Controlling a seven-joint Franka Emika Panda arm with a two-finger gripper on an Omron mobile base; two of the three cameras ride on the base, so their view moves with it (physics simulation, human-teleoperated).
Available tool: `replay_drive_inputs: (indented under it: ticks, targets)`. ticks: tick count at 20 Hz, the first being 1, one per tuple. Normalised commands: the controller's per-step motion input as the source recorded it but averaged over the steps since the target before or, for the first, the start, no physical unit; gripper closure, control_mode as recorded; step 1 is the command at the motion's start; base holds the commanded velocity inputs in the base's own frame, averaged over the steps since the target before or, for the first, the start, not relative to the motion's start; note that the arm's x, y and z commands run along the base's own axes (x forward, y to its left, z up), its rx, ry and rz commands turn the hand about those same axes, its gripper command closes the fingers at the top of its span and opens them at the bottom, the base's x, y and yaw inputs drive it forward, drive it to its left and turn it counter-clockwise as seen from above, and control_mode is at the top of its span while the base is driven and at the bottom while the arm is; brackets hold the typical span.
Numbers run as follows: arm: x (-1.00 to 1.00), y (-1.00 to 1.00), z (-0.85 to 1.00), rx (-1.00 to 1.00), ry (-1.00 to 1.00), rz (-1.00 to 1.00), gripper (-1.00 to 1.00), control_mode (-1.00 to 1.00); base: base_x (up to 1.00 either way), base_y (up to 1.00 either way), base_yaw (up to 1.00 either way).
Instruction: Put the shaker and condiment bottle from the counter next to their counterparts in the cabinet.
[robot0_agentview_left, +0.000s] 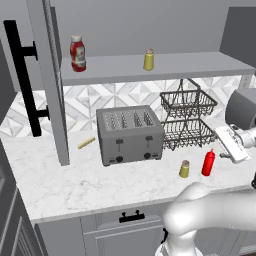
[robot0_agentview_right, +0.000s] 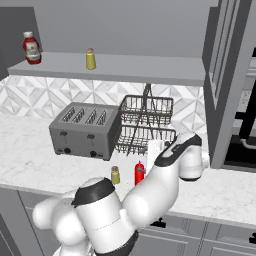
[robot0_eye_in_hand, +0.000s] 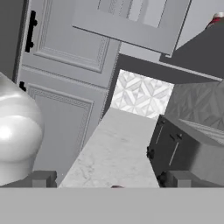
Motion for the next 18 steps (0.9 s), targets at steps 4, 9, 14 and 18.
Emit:
replay_drive_inputs:
  ticks: [4,9,14,18]
  targets:
    - [0.0,-0.39,0.0,0.1,0.0,0.07,-1.0,-1.0,0.0,0.0,0.0]
    - [0.0,-0.27,-0.04,0.05,0.0,0.06,-1.0,-1.0,0.0,0.0,0.0]
    - [0.07,-0.09,-0.33,0.0,0.02,0.05,-1.0,-1.0,0.0,0.0,0.0]
    - [0.15,-0.11,-0.41,0.0,0.04,0.05,-1.0,-1.0,0.0,0.0,0.0]
